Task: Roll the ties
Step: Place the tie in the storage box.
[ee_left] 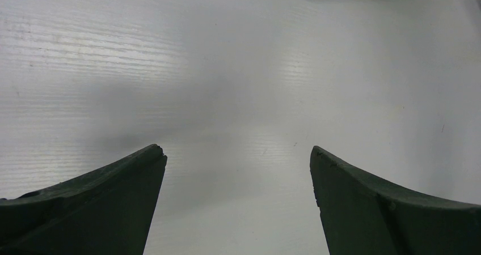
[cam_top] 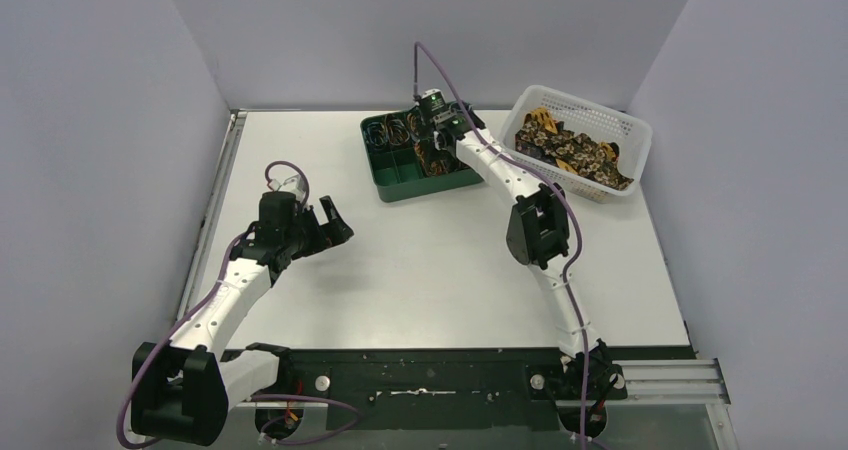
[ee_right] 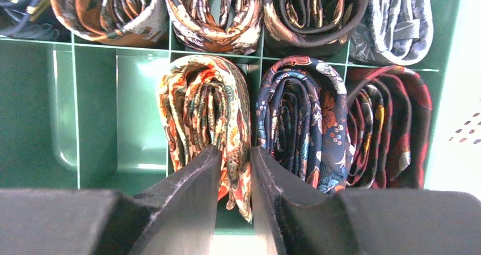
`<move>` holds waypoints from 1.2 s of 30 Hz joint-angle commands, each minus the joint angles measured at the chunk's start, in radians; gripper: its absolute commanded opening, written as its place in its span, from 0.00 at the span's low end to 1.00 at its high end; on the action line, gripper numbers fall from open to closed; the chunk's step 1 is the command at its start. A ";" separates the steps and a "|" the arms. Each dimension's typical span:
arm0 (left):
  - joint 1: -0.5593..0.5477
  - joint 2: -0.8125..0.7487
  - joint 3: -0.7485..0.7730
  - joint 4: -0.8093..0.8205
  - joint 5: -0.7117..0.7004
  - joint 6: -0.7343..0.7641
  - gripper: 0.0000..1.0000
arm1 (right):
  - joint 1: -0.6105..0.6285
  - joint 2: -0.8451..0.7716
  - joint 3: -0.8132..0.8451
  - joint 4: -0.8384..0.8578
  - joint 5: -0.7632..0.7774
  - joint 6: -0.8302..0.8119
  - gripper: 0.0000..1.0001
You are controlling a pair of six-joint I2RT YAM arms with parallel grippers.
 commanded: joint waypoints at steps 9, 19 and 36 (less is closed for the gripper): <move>0.007 0.005 0.043 0.007 0.012 0.021 0.97 | -0.017 0.026 -0.009 0.046 -0.011 0.017 0.05; 0.007 0.013 0.042 0.009 0.019 0.020 0.97 | -0.050 0.049 -0.052 0.065 -0.020 0.047 0.03; 0.007 0.002 0.049 0.028 0.016 0.008 0.97 | 0.003 -0.153 -0.037 0.068 0.013 -0.017 0.65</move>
